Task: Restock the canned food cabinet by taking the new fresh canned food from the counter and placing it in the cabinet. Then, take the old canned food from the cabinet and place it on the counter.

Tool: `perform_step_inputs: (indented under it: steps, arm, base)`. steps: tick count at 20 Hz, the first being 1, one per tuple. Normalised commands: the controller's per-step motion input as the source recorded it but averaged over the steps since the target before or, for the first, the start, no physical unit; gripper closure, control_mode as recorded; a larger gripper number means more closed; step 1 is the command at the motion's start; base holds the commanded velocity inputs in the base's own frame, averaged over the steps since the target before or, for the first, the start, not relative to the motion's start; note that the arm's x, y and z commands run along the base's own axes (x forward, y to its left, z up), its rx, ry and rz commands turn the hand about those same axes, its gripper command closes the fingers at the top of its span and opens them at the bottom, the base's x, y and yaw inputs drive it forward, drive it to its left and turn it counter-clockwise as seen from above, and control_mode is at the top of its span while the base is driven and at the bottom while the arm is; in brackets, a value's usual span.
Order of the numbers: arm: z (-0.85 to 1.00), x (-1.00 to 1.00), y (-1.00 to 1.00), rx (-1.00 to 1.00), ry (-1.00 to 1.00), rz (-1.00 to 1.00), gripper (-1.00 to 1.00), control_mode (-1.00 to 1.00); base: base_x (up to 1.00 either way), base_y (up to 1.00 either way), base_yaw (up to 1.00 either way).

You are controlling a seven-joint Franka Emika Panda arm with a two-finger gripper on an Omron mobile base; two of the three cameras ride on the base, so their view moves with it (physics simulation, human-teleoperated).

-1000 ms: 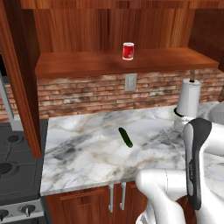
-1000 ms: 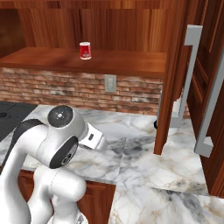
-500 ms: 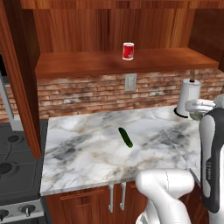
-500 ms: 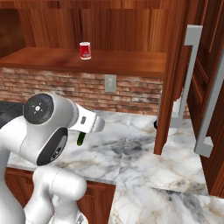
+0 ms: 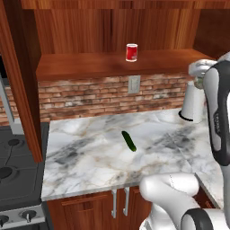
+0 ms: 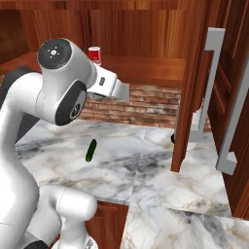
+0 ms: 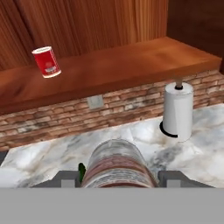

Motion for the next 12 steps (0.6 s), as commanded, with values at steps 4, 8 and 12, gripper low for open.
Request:
perform_step_inputs:
  steps: [4,8,12]
  arm:
    - [0.38,0.3,0.0,-0.01,-0.01,0.0,1.0,-1.0]
    - [-0.09,0.55,-0.08,-0.03,0.0,0.0,1.0,-1.0]
    - [-0.26,0.87,-0.08,-0.09,0.0,0.0,1.0,-1.0]
  base:
    - [0.0,0.0,0.0]
    - [0.0,0.0,0.0]
    - [0.0,0.0,0.0]
